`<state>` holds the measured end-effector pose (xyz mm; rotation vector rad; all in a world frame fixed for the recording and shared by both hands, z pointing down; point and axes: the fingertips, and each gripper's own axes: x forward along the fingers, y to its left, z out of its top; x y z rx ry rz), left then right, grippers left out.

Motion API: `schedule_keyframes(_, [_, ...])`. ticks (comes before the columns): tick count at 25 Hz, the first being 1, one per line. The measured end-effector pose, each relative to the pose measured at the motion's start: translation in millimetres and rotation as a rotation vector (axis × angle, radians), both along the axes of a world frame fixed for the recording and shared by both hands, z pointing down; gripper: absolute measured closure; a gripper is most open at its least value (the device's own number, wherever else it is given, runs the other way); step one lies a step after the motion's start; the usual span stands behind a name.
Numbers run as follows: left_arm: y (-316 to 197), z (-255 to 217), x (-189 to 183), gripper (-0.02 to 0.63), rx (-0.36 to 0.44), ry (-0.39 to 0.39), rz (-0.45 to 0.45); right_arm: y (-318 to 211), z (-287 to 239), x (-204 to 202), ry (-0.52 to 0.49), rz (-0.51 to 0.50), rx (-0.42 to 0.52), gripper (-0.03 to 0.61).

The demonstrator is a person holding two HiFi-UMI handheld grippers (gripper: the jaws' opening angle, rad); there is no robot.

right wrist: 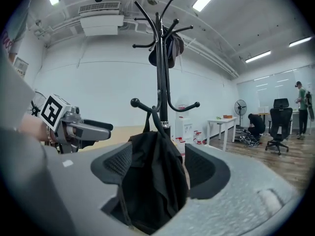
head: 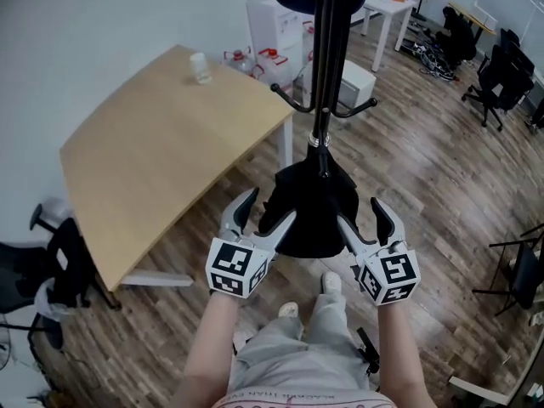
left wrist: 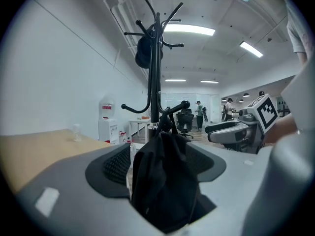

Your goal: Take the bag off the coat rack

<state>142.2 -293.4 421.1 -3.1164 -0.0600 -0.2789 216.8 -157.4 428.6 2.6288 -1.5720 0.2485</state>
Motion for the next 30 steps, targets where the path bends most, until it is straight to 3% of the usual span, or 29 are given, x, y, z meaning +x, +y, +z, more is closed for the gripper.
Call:
schedule_keyframes(8, [-12, 38, 12, 0.262, 0.054, -0.089, 0.060, -4, 26, 11, -0.033, -0.019, -0.030, 0.253])
schedule_keyframes(15, [-32, 76, 41, 0.278, 0.039, -0.196, 0.070, -18, 64, 39, -0.085, -0.048, -0.086, 0.278])
schedule_keyframes(19, [-35, 88, 53, 0.294, 0.024, -0.217, 0.097, -21, 84, 50, -0.107, -0.063, -0.126, 0.279])
schedule_keyframes(26, [-38, 95, 70, 0.261, 0.043, -0.249, 0.179, -36, 84, 62, -0.143, -0.173, -0.095, 0.274])
schedule_keyframes(30, [-32, 98, 79, 0.319, 0.078, -0.274, 0.253, -50, 93, 64, -0.165, -0.257, -0.137, 0.278])
